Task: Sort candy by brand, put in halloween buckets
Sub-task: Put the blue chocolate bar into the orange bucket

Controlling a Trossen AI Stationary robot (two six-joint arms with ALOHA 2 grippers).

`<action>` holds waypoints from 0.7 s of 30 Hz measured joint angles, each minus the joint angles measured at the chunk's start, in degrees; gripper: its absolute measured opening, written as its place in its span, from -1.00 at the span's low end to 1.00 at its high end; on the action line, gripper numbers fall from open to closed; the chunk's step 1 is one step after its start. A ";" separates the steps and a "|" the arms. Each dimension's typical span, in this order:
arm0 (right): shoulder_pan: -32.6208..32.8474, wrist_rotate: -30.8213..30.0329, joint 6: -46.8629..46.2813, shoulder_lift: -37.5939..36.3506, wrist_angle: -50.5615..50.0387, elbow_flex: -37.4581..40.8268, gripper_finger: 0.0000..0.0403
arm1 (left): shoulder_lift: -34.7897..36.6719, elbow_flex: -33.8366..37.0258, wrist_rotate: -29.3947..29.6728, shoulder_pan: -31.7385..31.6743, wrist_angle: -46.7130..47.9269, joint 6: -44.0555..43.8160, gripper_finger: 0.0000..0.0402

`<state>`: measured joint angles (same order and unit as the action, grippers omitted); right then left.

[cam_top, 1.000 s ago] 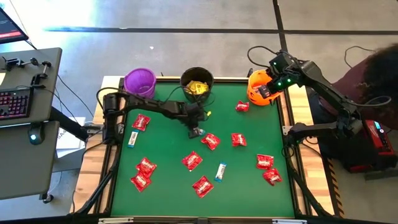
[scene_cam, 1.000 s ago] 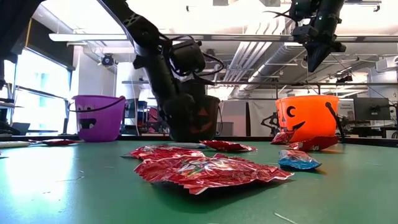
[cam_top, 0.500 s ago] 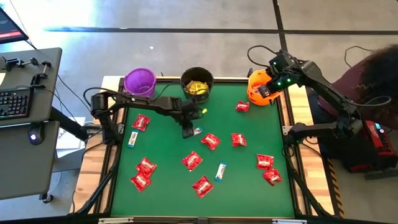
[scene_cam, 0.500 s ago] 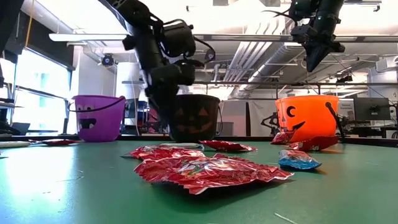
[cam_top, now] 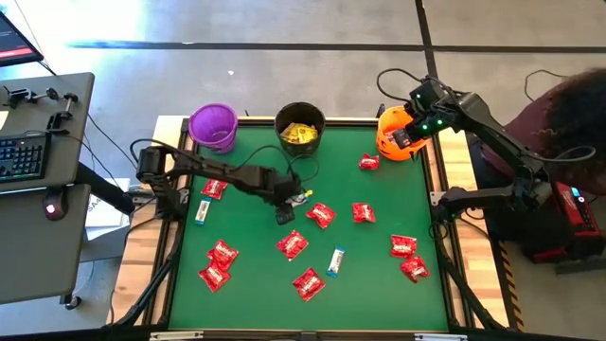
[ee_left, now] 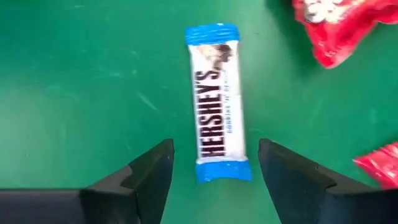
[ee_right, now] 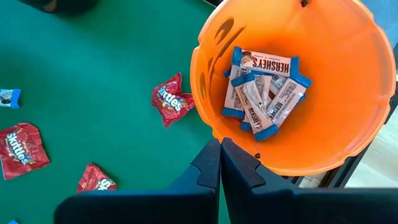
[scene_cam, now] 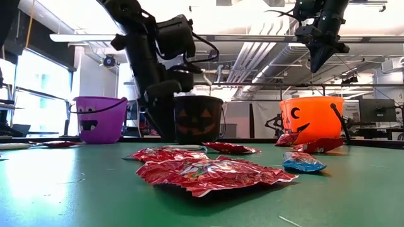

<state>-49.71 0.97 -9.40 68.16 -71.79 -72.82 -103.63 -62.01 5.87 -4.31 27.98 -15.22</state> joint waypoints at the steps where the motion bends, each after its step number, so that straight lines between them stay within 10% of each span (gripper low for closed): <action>1: 0.00 0.00 0.00 0.00 0.00 0.00 -1.00 | 0.00 0.39 0.23 0.04 -0.04 -0.75 0.13; 14: 0.00 -0.02 0.45 0.00 0.11 0.00 -1.00 | -1.49 1.11 -3.22 1.50 0.95 -2.04 0.12; 21: 0.00 -0.06 0.70 0.02 0.39 0.00 -1.00 | -1.92 1.00 -2.35 0.97 1.83 -2.19 -0.23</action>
<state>-49.71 0.91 -8.71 68.18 -71.40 -72.82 -105.55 -61.01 3.51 -3.34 29.81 -17.41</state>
